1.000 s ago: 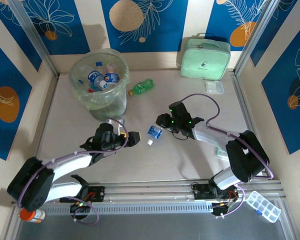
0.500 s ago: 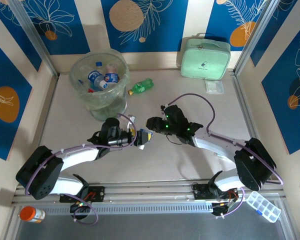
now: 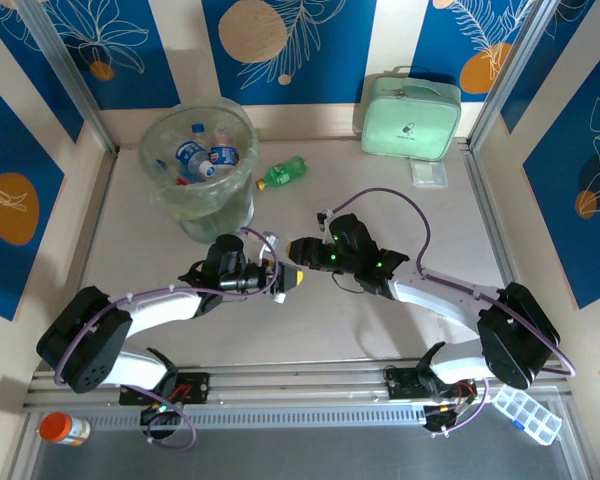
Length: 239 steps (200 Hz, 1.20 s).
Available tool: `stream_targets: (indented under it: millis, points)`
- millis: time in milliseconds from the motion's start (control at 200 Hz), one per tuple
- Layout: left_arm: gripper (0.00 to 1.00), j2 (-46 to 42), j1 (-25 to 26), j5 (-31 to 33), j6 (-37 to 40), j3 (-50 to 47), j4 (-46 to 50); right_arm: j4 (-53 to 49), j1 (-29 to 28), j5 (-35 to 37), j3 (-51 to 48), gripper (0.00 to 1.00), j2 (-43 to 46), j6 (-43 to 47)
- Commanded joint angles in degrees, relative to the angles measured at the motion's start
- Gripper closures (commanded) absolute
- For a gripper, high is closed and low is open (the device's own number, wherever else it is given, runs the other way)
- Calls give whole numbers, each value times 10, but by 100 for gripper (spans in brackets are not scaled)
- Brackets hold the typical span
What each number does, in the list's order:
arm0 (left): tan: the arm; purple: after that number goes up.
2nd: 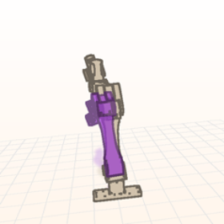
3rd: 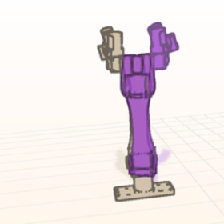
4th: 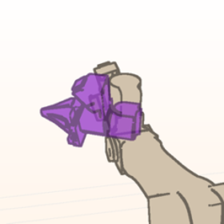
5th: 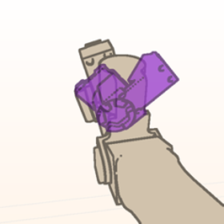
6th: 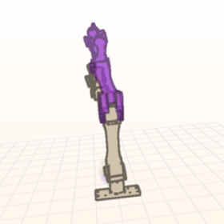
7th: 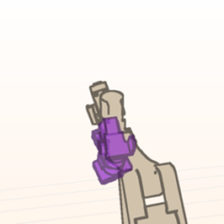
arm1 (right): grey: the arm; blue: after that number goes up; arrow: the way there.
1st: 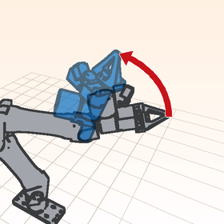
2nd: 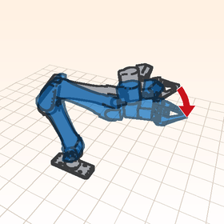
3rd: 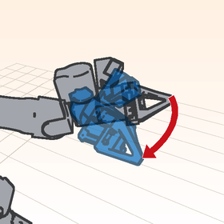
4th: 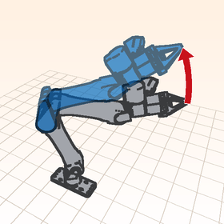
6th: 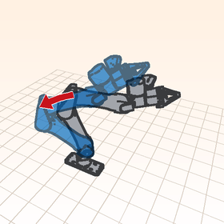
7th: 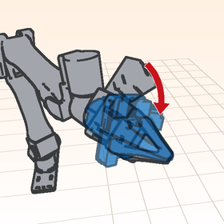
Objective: Put the plastic bottles in the bin
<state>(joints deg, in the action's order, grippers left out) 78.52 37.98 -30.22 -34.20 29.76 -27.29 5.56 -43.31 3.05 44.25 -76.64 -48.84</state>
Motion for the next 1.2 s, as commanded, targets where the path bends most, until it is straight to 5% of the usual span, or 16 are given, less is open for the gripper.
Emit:
stream_targets:
  millis: [0,275,475,1190]
  points:
    - [36,0,6,-16,11,10,-17,16,-7,-7,-4,54,14,6]
    - [45,-4,7,-14,14,9,-17,19,-8,-3,-7,53,14,4]
    - [46,-12,7,-7,20,7,-11,13,-11,9,-7,35,16,11]
    - [48,-57,13,25,43,-1,16,-10,-25,76,-7,2,37,41]
